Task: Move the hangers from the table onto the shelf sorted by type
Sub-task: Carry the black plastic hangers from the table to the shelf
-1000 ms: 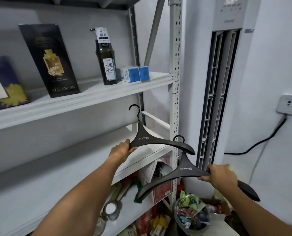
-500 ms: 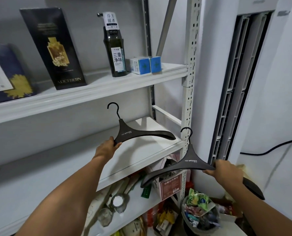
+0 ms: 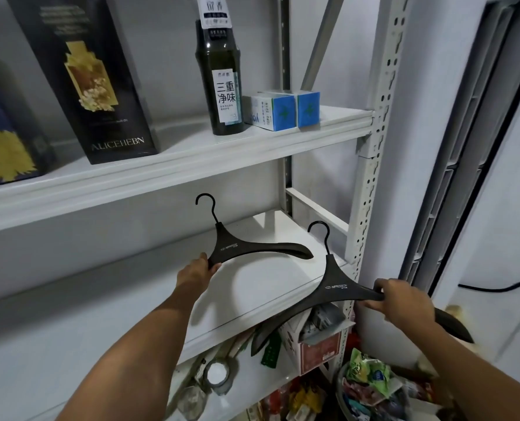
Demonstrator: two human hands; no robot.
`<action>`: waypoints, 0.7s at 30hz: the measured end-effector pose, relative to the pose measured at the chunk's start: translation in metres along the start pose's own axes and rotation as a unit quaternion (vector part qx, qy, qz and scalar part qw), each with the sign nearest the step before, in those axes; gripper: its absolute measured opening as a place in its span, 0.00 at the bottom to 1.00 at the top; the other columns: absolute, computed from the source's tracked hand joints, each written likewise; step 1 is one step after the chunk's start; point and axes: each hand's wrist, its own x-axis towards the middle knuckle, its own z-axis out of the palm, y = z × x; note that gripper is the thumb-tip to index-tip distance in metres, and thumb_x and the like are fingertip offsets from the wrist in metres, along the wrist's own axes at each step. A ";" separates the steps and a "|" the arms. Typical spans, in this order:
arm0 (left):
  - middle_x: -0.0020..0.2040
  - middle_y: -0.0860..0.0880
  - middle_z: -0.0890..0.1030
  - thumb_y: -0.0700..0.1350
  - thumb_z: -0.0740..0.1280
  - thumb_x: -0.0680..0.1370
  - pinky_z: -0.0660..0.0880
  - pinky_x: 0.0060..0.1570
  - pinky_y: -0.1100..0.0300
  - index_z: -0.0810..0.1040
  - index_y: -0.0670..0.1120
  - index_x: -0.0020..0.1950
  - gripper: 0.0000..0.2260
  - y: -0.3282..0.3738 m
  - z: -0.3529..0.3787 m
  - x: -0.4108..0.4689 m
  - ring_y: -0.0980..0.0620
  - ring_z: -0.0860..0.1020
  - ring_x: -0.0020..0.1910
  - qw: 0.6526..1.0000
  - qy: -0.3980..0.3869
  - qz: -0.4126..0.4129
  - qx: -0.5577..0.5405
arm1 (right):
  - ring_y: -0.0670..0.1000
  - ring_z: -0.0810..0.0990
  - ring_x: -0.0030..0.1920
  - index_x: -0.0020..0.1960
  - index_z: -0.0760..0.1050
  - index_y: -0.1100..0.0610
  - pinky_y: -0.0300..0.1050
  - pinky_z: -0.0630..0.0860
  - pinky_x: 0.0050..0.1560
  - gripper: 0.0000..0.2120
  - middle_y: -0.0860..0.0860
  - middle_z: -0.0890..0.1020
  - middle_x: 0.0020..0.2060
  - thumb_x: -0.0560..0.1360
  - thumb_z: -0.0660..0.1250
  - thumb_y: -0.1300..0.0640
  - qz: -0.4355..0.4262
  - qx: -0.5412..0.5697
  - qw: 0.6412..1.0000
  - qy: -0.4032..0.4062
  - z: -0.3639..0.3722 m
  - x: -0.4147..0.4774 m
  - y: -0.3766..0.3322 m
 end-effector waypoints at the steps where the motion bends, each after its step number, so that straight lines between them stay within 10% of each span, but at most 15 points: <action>1: 0.53 0.40 0.78 0.57 0.56 0.81 0.72 0.47 0.54 0.68 0.40 0.58 0.20 0.001 0.003 0.007 0.41 0.78 0.52 1.000 -0.005 -0.002 0.002 | 0.46 0.80 0.38 0.44 0.73 0.46 0.40 0.71 0.36 0.17 0.44 0.78 0.38 0.70 0.66 0.33 -0.003 -0.005 1.000 0.001 0.002 0.008 -0.004; 21: 0.56 0.39 0.77 0.56 0.55 0.81 0.74 0.54 0.49 0.69 0.39 0.61 0.21 0.020 0.036 0.078 0.41 0.77 0.55 0.998 -0.058 -0.034 0.013 | 0.49 0.80 0.40 0.45 0.76 0.49 0.40 0.71 0.35 0.21 0.46 0.78 0.40 0.69 0.66 0.32 -0.093 -0.003 0.996 -0.008 0.035 0.118 -0.054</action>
